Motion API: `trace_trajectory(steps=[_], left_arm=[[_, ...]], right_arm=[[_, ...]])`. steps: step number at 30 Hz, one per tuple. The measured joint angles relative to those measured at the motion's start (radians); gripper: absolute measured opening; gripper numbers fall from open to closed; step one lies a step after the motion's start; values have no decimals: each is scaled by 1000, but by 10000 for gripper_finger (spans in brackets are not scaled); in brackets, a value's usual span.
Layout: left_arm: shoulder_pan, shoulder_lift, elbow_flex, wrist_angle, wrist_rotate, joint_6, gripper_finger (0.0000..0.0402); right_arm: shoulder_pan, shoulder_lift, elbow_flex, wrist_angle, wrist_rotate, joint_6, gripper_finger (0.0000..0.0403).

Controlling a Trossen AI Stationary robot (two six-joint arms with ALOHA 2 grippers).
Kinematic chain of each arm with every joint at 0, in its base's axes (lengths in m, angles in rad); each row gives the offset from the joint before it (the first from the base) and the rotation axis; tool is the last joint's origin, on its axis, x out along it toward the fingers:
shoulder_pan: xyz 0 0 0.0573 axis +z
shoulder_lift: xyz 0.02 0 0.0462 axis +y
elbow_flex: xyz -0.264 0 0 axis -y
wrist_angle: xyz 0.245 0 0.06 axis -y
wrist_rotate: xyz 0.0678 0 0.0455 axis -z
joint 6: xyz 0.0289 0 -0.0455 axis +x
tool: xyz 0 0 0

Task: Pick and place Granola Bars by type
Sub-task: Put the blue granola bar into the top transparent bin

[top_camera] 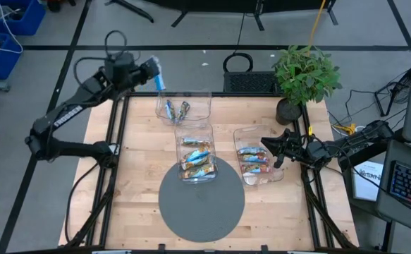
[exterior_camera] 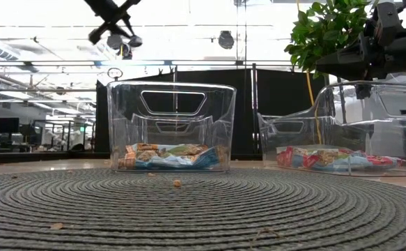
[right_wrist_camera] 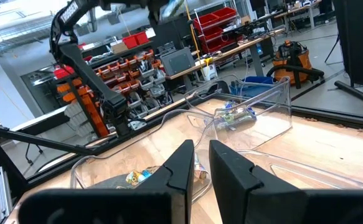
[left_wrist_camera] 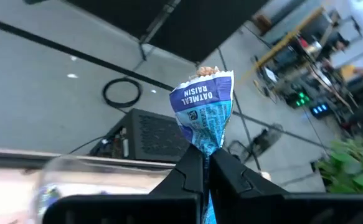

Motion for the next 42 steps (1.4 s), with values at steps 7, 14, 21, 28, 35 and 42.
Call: trace_trajectory(steps=[7, 14, 21, 28, 35, 42], left_arm=[[-41, 168, 124, 1, 44, 12, 9], [-65, 301, 158, 1, 61, 25, 9], [-67, 436, 158, 0, 134, 3, 9], [-61, 524, 158, -51, 150, 8, 9], [-41, 603, 239, -191, 164, 87, 9], [-39, 742, 450, -381, 171, 139, 9]], right_arm=[[0, 0, 0, 0, 0, 0, 45], [0, 0, 0, 0, 0, 0, 45], [0, 0, 0, 0, 0, 0, 45], [0, 0, 0, 0, 0, 0, 45], [0, 0, 0, 0, 0, 0, 45], [0, 0, 0, 0, 0, 0, 45]])
